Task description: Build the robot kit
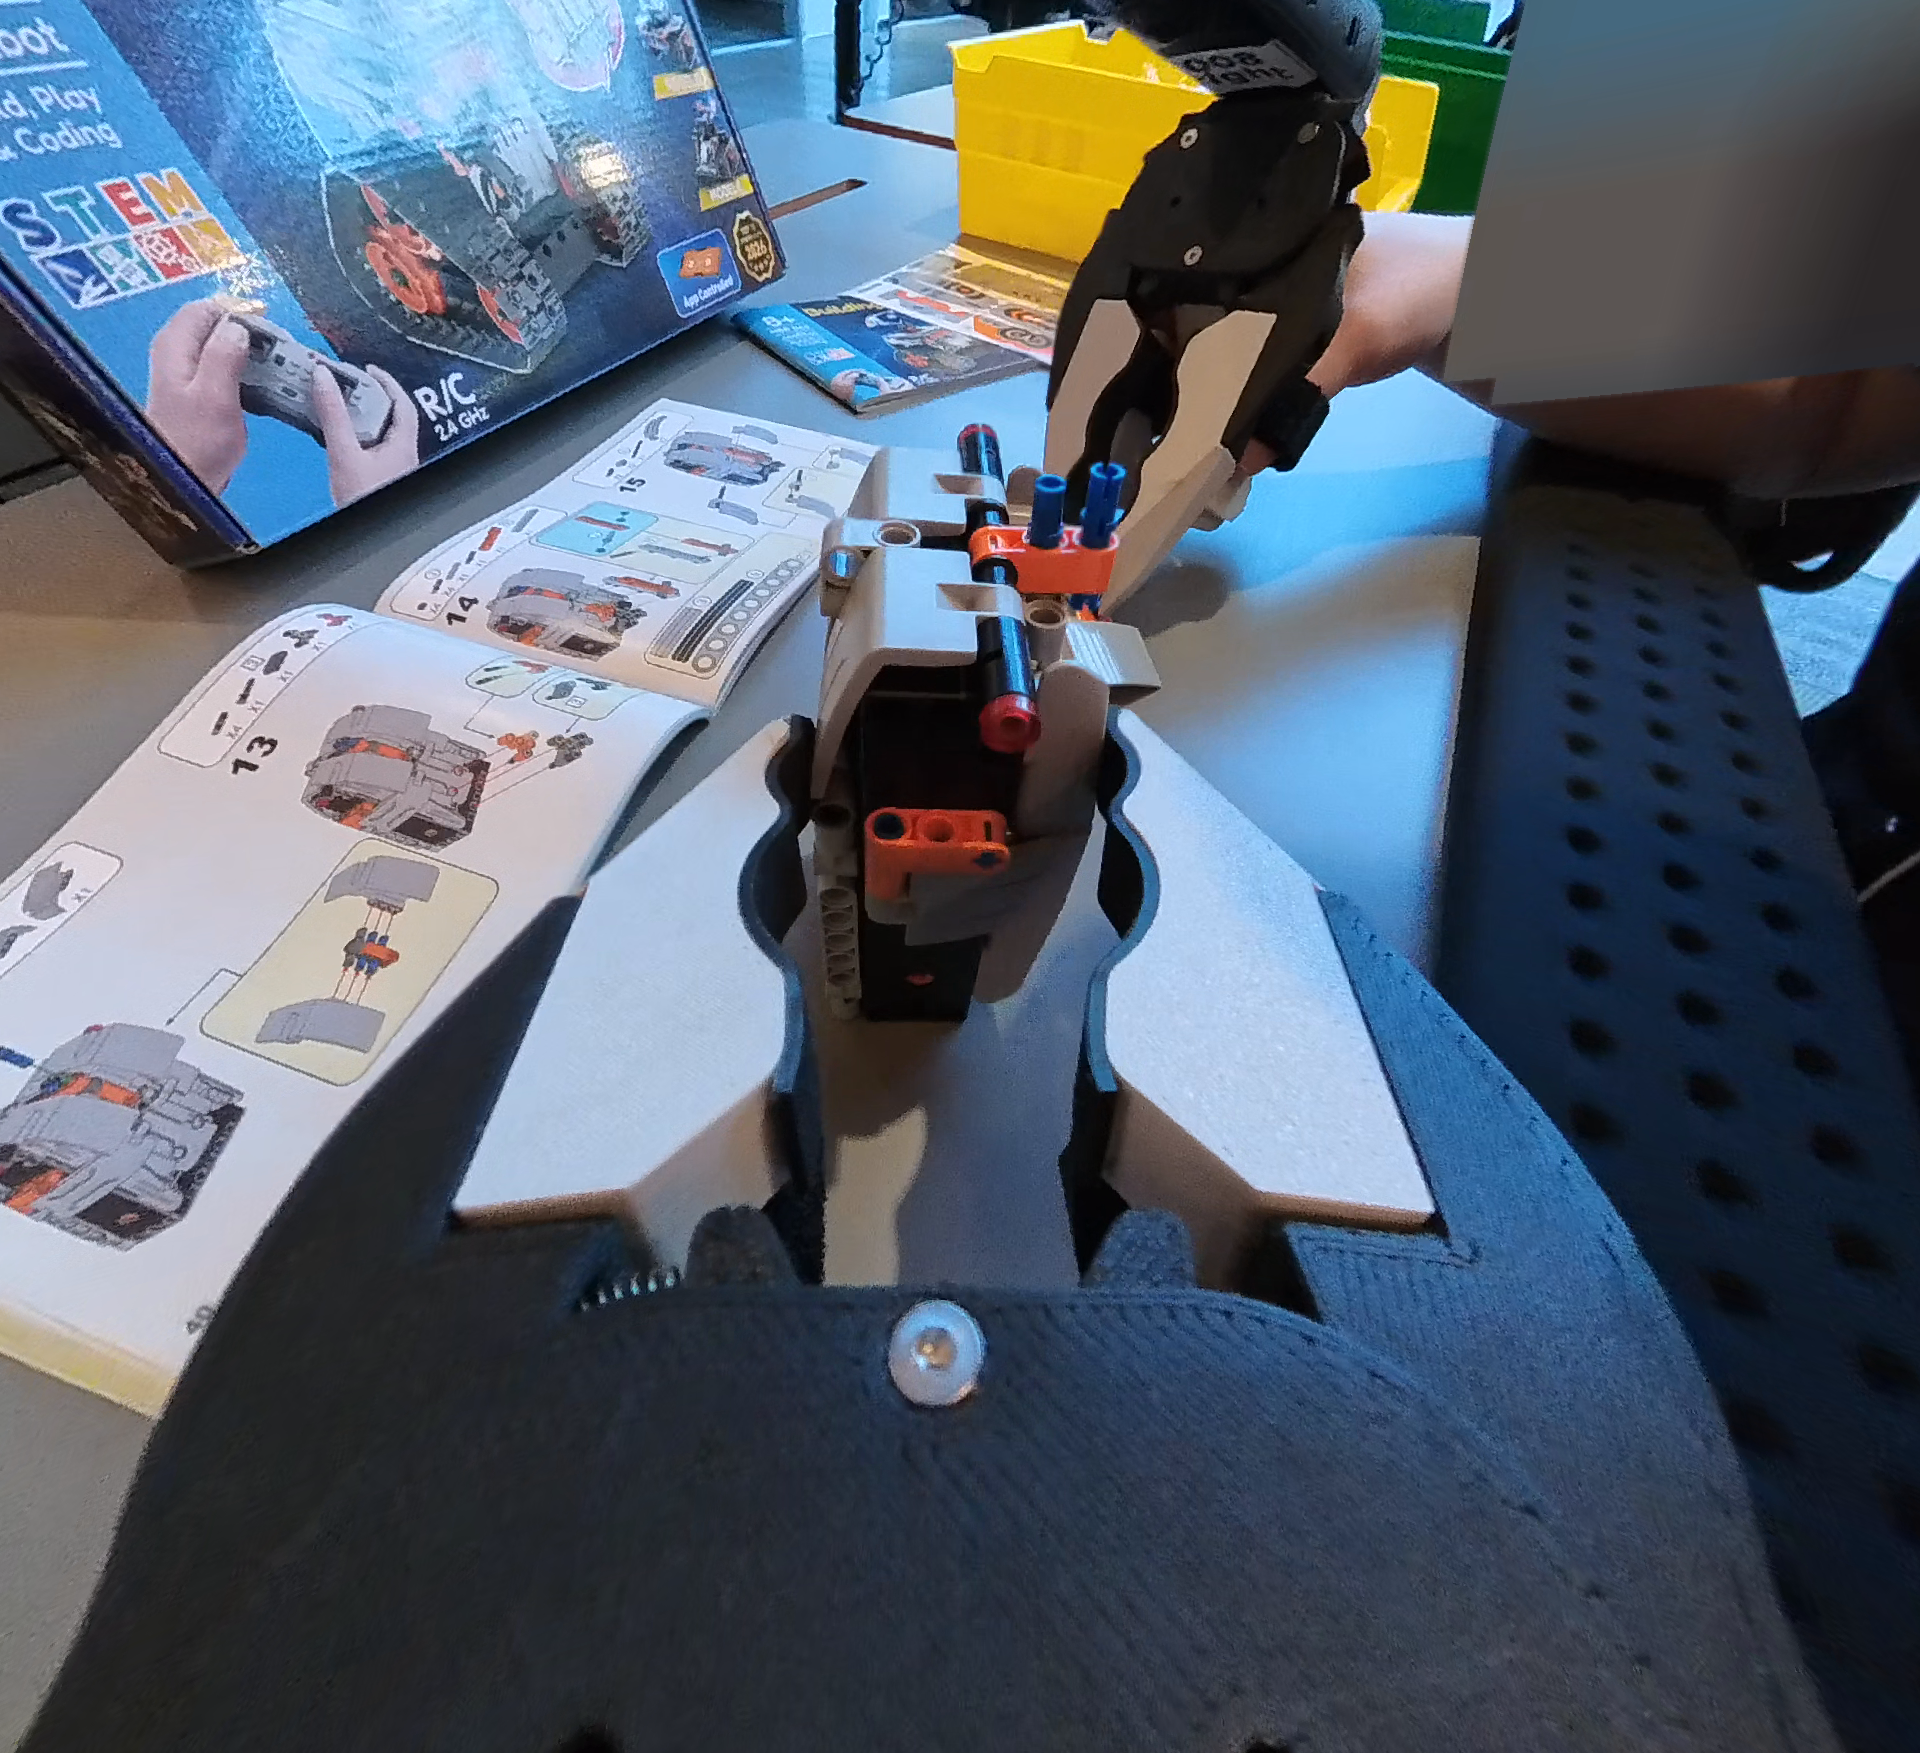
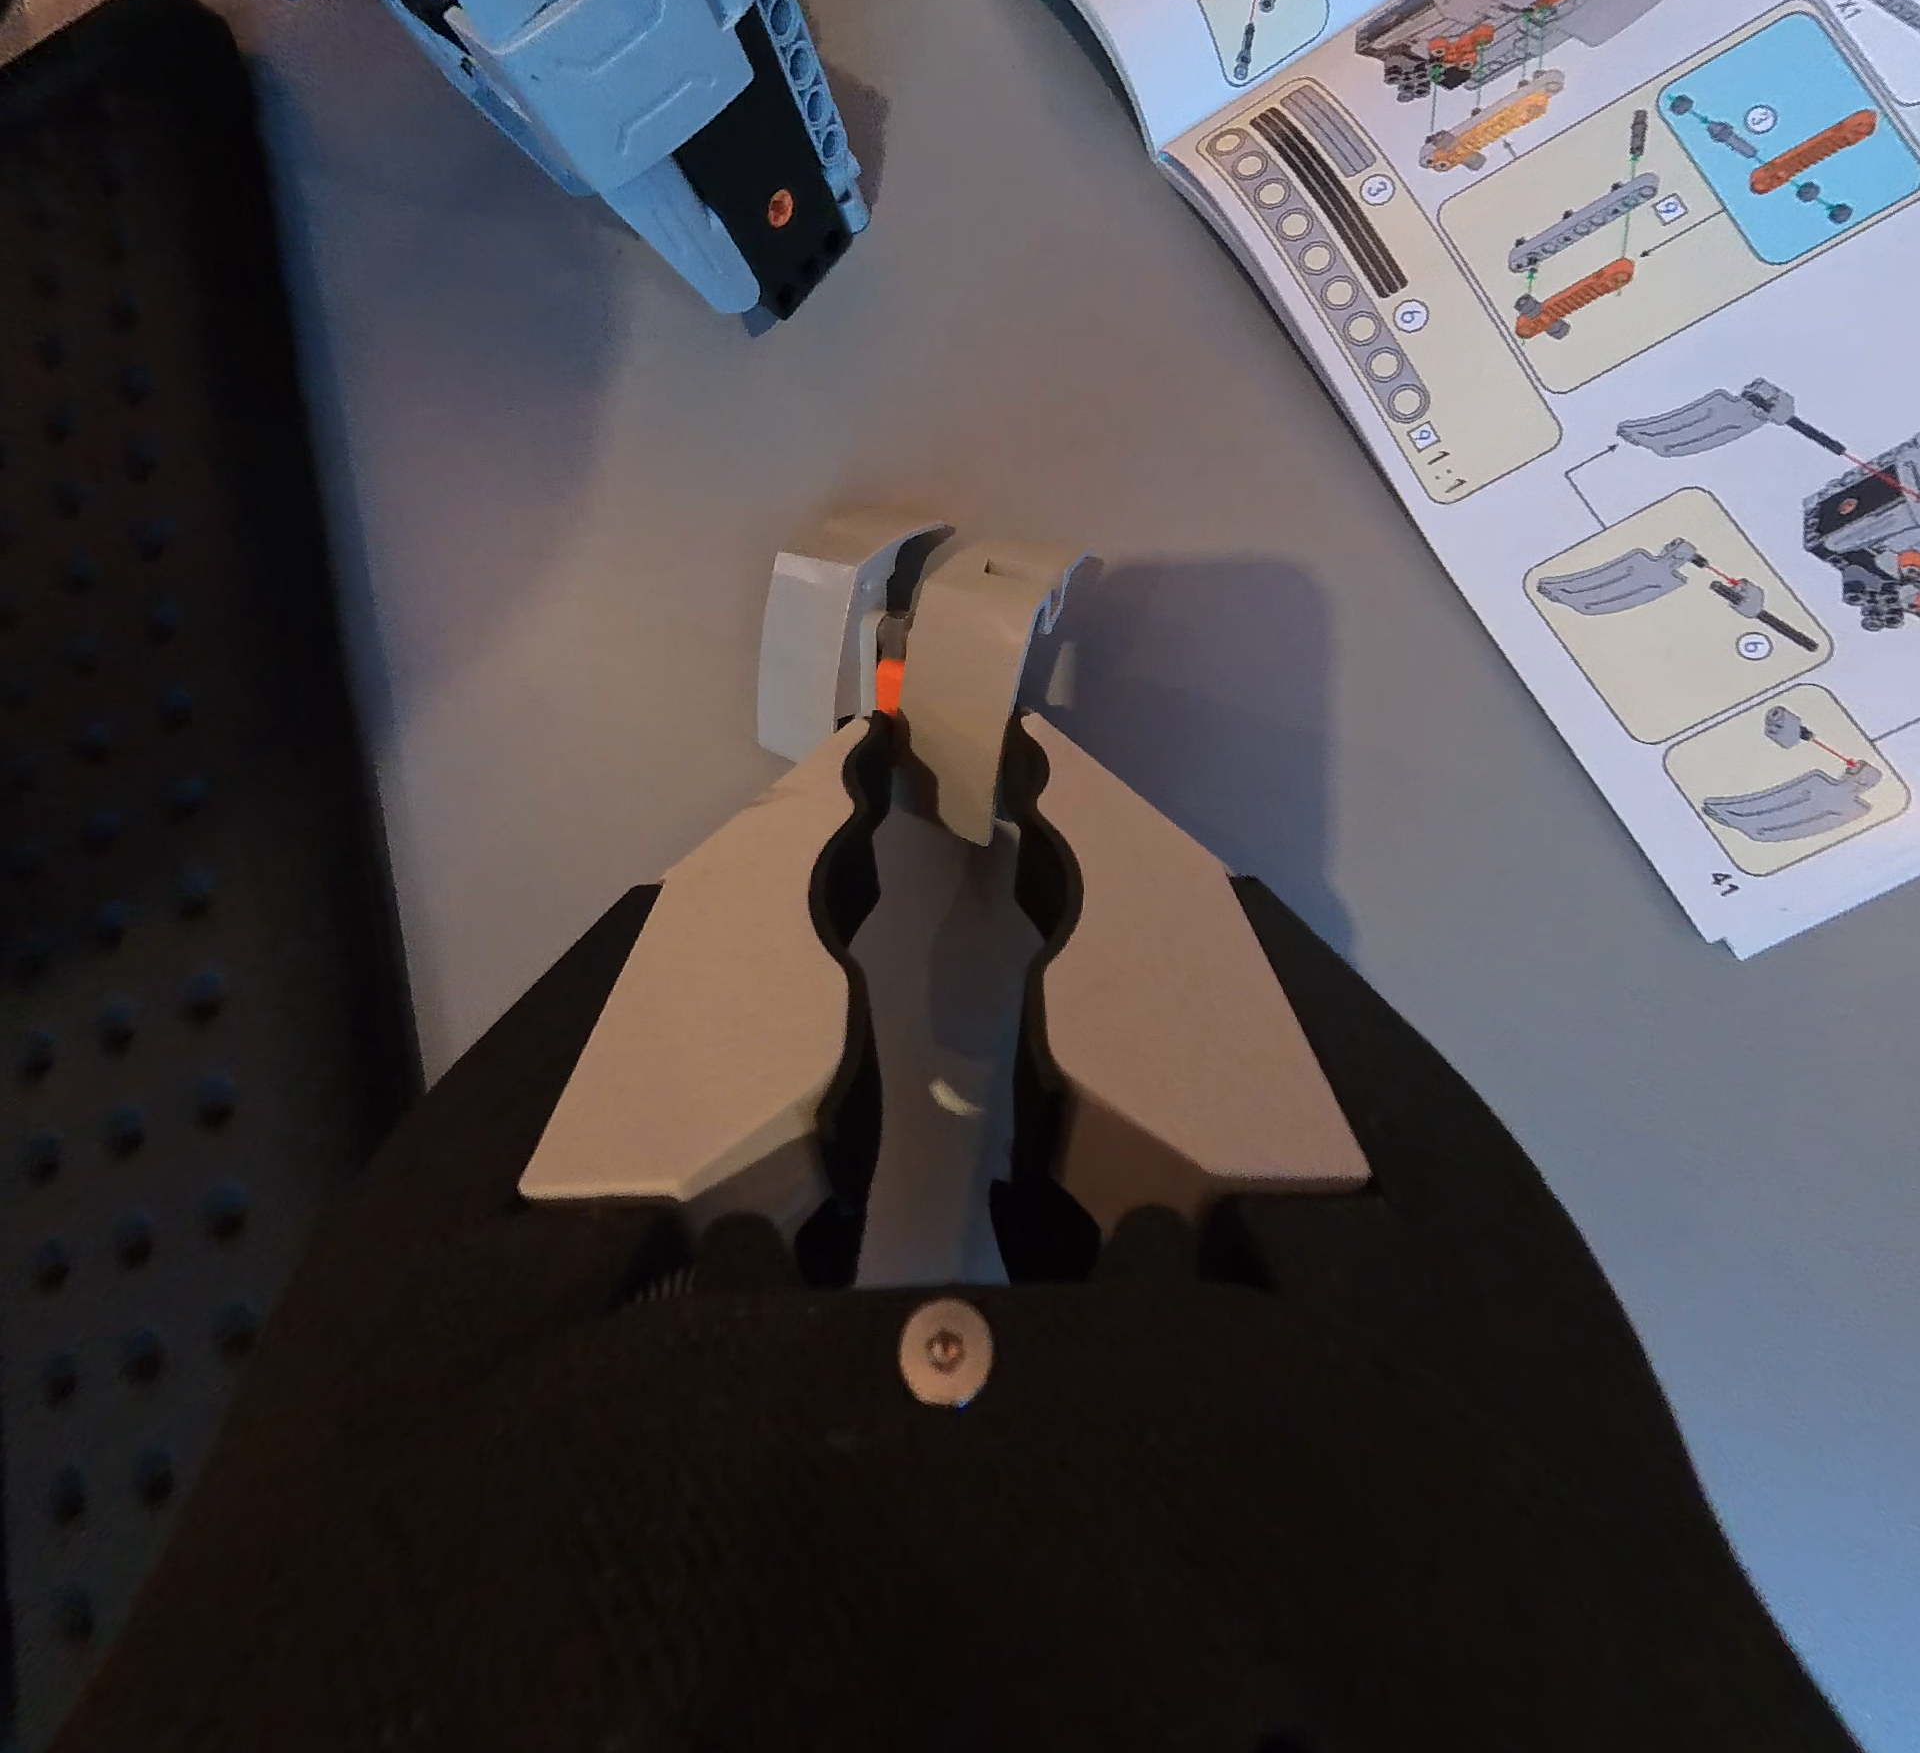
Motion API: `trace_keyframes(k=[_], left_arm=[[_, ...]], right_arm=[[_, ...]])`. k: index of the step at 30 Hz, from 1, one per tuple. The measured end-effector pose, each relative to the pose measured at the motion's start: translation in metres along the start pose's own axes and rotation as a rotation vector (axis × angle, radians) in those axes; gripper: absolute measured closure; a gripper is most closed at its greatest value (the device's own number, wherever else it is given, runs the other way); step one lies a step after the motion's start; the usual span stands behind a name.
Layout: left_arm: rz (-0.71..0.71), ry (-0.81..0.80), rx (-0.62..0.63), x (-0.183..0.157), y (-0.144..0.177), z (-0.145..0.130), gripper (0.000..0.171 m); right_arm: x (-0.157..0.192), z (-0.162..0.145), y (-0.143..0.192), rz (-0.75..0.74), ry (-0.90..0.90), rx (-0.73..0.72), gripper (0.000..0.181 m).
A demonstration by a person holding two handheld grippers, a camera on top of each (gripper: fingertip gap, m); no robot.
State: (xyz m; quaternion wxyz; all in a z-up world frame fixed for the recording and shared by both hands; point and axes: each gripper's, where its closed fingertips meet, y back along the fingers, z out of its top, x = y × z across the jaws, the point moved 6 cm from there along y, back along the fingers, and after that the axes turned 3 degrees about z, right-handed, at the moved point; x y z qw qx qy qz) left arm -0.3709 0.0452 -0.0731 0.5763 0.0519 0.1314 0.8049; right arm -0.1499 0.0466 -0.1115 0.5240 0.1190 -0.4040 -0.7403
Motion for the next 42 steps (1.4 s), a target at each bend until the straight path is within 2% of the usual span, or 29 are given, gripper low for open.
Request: trace_keyframes(k=[2,5,8,14,17,20,23,26,30,37,42], left_arm=[[0.002,0.001,-0.018,0.001,0.001,-0.001,0.116],[0.046,0.054,-0.049,0.001,0.005,-0.002,0.094],[0.07,0.101,-0.109,-0.004,0.014,0.003,0.09],[0.17,0.183,-0.209,-0.018,0.036,0.003,0.095],[0.213,0.032,-0.231,-0.033,0.04,0.006,0.099],[0.279,-0.035,-0.206,-0.039,0.046,0.011,0.103],[0.211,0.006,-0.226,-0.048,0.049,0.015,0.124],[0.138,0.062,-0.238,-0.057,0.048,0.017,0.13],[0.018,0.013,-0.177,-0.077,0.038,0.013,0.149],[-0.081,0.032,-0.161,-0.097,0.021,0.015,0.149],[-0.062,0.07,-0.151,-0.094,0.015,0.016,0.145]], right_arm=[[0.0,0.0,0.0,0.005,-0.008,-0.006,0.162],[-0.001,0.0,0.0,0.007,-0.01,-0.01,0.163],[-0.001,0.002,-0.001,0.011,-0.001,-0.026,0.163],[0.002,0.006,0.004,-0.055,0.136,-0.072,0.164],[0.007,0.006,0.006,-0.083,0.21,-0.105,0.165],[0.013,0.004,0.008,-0.101,0.268,-0.141,0.166],[0.022,0.005,0.011,-0.123,0.37,-0.18,0.168],[0.031,0.003,0.011,-0.166,0.489,-0.176,0.169],[0.045,0.005,0.008,-0.199,0.629,-0.157,0.169],[0.056,0.007,0.008,-0.092,0.585,-0.22,0.169],[0.066,0.019,0.018,0.055,0.472,-0.369,0.169]])
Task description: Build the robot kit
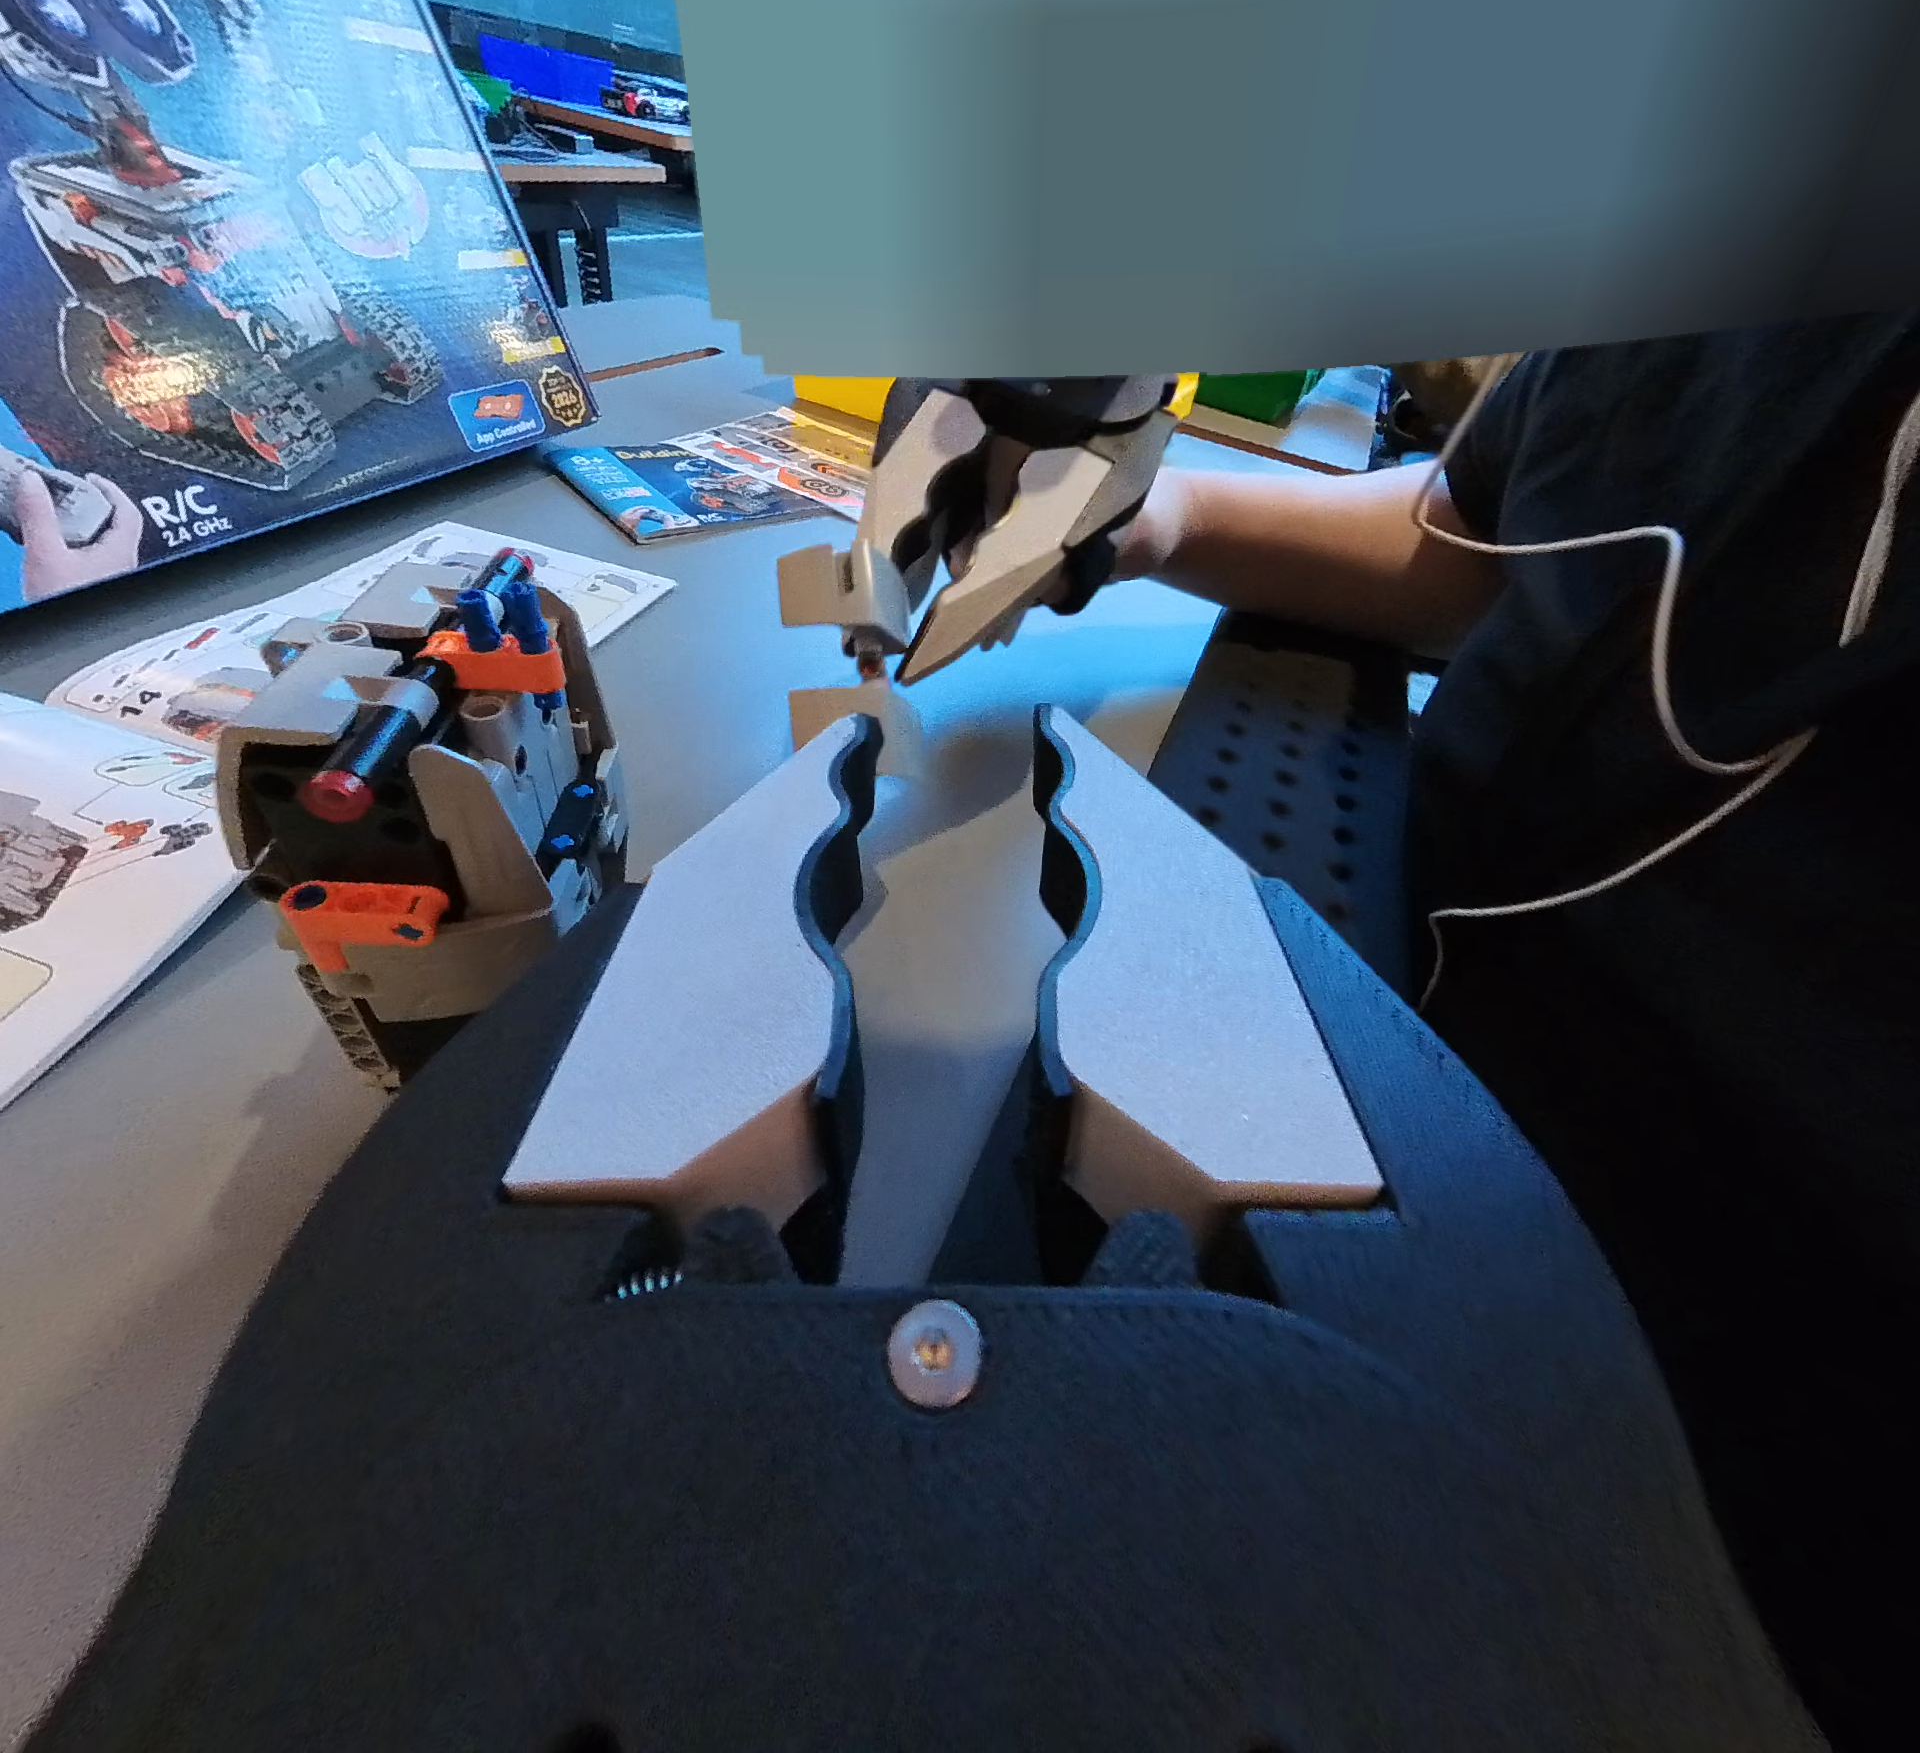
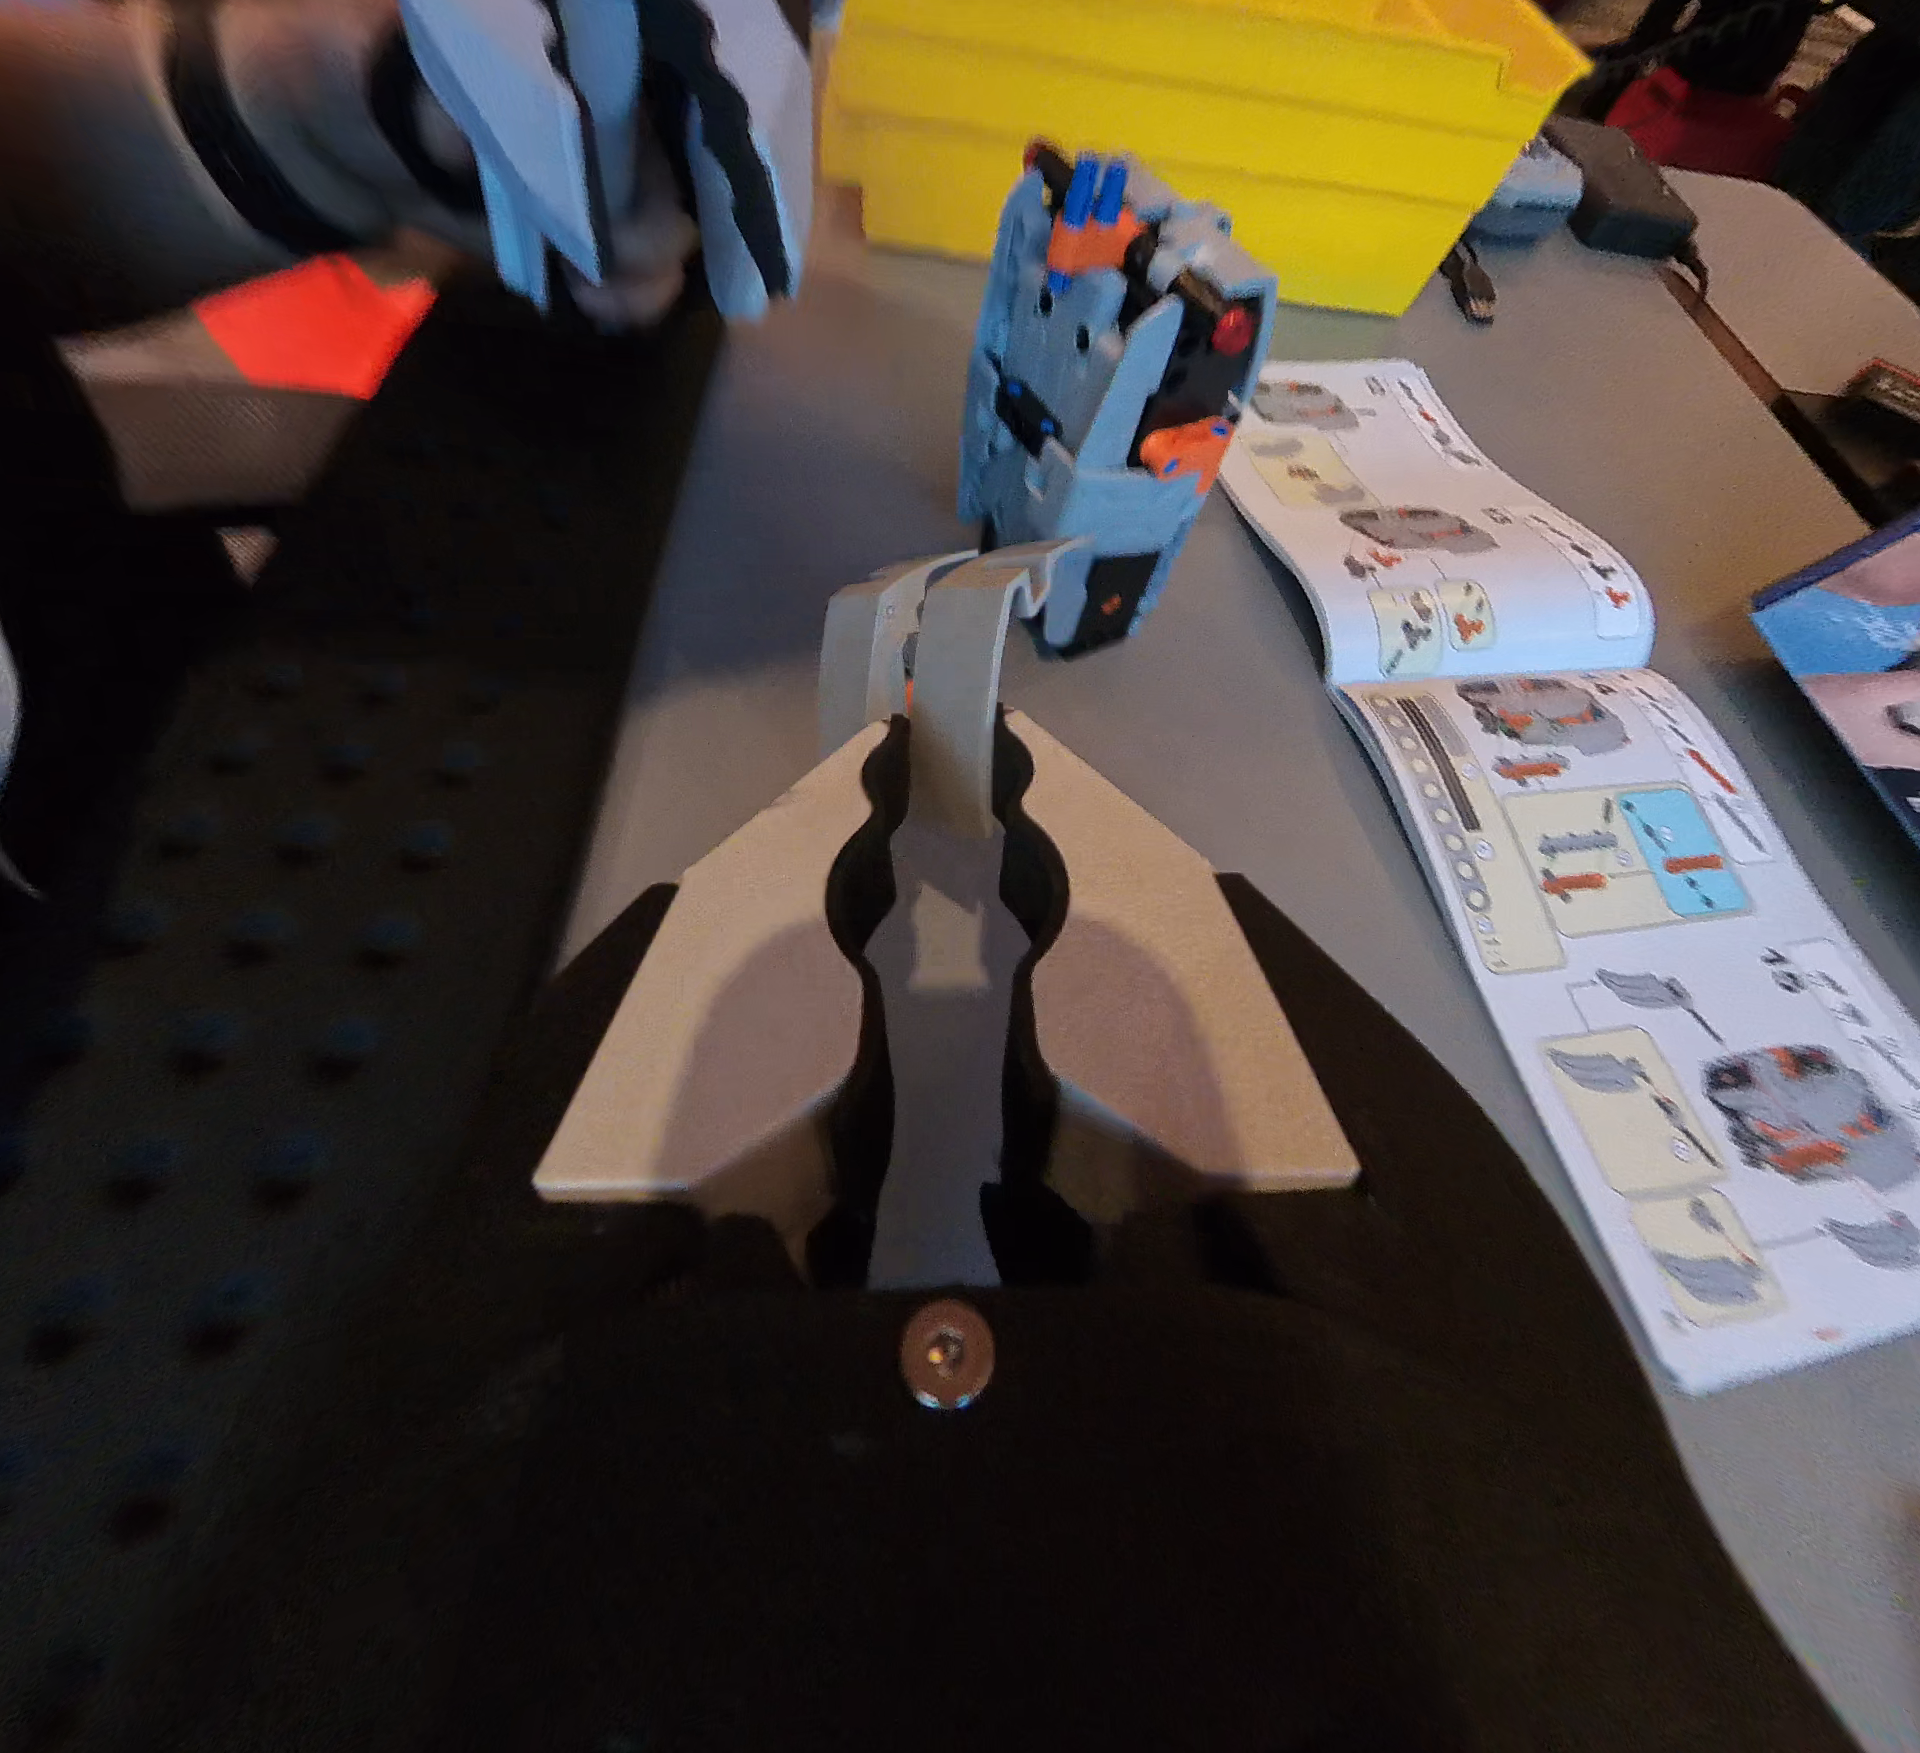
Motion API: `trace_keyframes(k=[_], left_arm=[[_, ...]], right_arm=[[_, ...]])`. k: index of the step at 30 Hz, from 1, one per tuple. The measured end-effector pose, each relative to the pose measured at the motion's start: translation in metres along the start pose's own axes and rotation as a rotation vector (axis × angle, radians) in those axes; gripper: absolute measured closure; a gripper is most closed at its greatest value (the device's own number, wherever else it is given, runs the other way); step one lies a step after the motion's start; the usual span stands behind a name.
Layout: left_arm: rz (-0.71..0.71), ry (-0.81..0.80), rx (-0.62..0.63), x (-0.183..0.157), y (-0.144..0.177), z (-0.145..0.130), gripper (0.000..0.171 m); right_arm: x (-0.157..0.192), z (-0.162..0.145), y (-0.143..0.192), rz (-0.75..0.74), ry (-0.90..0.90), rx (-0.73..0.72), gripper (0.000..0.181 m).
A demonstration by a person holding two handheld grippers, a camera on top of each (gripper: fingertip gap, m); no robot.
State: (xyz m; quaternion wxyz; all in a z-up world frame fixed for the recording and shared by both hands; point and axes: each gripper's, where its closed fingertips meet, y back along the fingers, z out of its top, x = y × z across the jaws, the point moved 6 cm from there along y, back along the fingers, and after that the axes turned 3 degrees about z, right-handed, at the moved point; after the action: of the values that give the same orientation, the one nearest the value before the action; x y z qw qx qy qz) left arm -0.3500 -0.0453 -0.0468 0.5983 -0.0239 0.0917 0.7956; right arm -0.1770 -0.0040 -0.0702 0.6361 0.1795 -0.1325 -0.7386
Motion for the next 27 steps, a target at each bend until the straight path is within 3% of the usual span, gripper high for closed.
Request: trace_keyframes(k=[6,8,15,27], left_arm=[[0.023,0.059,-0.01,0.005,-0.003,0.0,0.149],[0.014,0.076,-0.007,0.006,-0.003,0.0,0.155],[0.009,0.145,-0.025,0.011,-0.005,0.001,0.149],[-0.026,0.235,-0.075,0.011,-0.01,0.003,0.163]], right_arm=[[0.006,0.021,-0.001,0.121,-0.193,-0.239,0.169],[0.007,0.018,-0.006,0.113,-0.189,-0.234,0.169],[0.007,0.026,-0.011,0.09,-0.218,-0.301,0.169],[0.011,0.029,-0.018,0.098,-0.243,-0.334,0.169]])
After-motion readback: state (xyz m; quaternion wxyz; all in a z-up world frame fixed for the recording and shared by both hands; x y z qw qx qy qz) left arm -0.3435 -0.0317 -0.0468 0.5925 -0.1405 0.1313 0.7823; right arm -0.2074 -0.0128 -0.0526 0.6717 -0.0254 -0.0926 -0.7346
